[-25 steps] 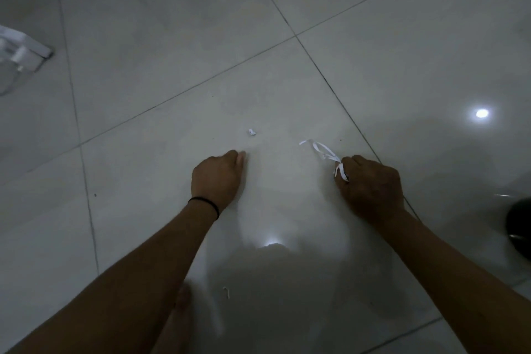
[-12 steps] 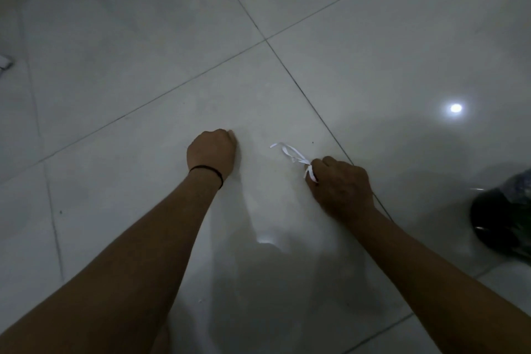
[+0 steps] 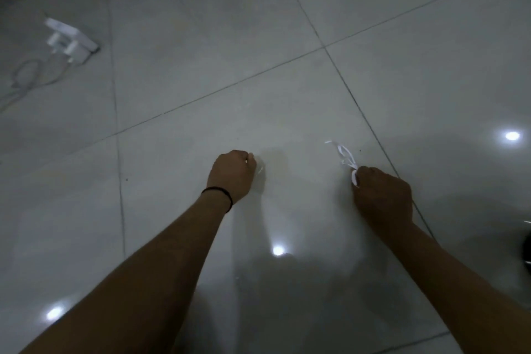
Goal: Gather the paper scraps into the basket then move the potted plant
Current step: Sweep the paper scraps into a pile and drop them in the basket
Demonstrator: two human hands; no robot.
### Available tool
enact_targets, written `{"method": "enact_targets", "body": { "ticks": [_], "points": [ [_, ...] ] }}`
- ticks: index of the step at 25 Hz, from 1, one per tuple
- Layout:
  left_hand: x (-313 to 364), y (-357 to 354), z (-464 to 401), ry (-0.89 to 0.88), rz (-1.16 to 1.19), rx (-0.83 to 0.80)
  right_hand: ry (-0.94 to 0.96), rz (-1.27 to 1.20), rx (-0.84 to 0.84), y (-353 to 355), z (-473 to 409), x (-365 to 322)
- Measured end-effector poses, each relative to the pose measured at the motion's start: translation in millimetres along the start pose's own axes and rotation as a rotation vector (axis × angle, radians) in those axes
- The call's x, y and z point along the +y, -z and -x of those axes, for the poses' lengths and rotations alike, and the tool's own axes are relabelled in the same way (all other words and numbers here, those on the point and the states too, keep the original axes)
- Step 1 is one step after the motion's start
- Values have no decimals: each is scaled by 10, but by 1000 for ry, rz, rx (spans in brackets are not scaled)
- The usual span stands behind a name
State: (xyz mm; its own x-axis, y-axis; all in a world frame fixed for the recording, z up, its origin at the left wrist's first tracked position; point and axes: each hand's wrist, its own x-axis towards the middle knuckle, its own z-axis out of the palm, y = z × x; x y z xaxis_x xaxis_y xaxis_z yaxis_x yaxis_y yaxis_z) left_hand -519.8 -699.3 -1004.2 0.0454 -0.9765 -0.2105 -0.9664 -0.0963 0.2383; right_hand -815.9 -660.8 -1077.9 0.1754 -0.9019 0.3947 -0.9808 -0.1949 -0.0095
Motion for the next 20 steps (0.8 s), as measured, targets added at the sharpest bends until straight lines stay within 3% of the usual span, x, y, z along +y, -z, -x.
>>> {"method": "enact_targets", "body": {
  "ticks": [8,17,20],
  "points": [
    [5,-262,17,-76,-137,-22,1,31,52,-52,-15,27],
    [18,-367,66,-121,-215,80,-52,29,16,-61,-31,-10],
    [-41,-323,-18,-185,-322,-36,-54,41,14,-76,-14,-25]
  ]
}}
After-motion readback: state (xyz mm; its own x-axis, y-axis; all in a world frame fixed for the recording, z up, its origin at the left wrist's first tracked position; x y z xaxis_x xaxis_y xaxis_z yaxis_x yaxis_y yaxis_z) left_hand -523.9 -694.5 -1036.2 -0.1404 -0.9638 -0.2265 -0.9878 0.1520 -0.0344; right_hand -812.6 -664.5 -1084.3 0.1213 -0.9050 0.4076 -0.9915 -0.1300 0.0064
